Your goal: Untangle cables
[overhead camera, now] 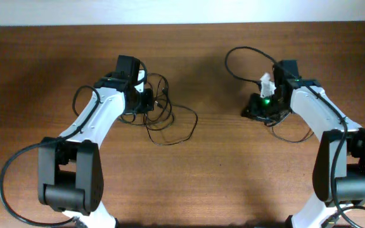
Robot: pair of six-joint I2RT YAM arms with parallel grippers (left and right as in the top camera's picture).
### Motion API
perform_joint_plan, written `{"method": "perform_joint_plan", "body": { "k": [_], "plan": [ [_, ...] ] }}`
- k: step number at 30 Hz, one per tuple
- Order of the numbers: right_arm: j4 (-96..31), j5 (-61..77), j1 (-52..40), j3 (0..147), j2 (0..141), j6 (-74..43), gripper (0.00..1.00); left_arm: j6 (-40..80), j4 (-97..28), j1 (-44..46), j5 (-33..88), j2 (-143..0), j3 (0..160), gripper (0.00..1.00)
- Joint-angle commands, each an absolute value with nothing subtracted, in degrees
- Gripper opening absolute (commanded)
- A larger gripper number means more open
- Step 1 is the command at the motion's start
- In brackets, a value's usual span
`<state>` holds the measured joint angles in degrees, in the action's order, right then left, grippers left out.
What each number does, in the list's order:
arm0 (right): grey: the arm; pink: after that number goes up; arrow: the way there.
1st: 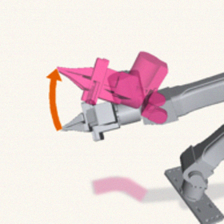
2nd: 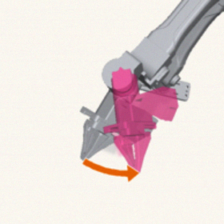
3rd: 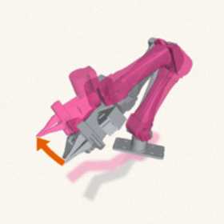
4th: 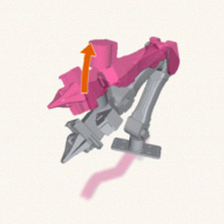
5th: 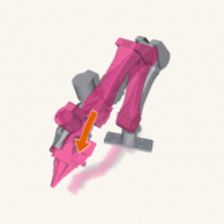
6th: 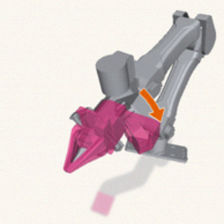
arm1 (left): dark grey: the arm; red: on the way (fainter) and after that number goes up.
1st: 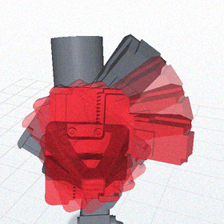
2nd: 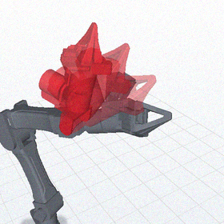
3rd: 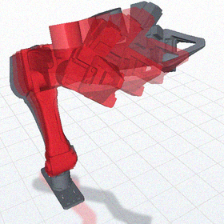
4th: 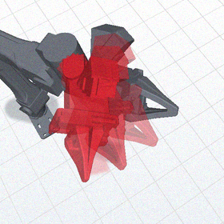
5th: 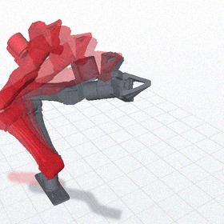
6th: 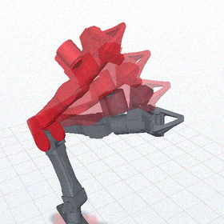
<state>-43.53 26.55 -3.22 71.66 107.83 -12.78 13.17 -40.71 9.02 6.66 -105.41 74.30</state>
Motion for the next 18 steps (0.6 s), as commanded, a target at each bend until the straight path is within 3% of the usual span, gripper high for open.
{"method": "perform_joint_plan", "body": {
  "k": [1, 4, 6, 7, 8, 13, 15, 18],
  "plan": [
    [-43.7, 32.8, -6.5, 72.8, 107.0, -11.0, 0.35, 14.1, -41.3, 8.6, 10.0, -104.0, 74.3, 0.00],
    [-43.1, 40.4, -9.2, 72.8, 107.0, -11.1, 0.40, 14.1, -42.3, 5.6, 22.5, -101.9, 74.6, 0.00],
    [-38.4, 53.8, -11.0, 72.8, 107.0, -9.6, 0.44, 14.1, -41.8, 1.3, 38.7, -100.2, 74.6, 0.00],
    [-35.2, 58.7, -12.0, 72.8, 107.0, -9.4, 0.63, 14.1, -41.5, -0.9, 46.1, -100.0, 74.6, 0.00],
    [-32.4, 60.6, -13.0, 72.8, 107.0, -9.4, 0.74, 14.2, -41.4, -2.5, 52.9, -100.0, 74.6, 0.00],
    [-17.7, 60.8, -18.9, 72.8, 107.0, -9.4, 0.76, 31.0, -41.6, -4.2, 60.7, -100.0, 74.6, 0.00],
    [-10.4, 60.8, -22.7, 72.8, 107.0, -9.4, 0.76, 31.9, -41.8, -4.1, 64.7, -100.0, 74.6, 0.00],
    [-9.4, 52.4, -26.3, 72.8, 107.1, -11.6, 0.75, 31.9, -44.8, -4.0, 68.9, -100.0, 74.6, 0.00]
  ]
}}
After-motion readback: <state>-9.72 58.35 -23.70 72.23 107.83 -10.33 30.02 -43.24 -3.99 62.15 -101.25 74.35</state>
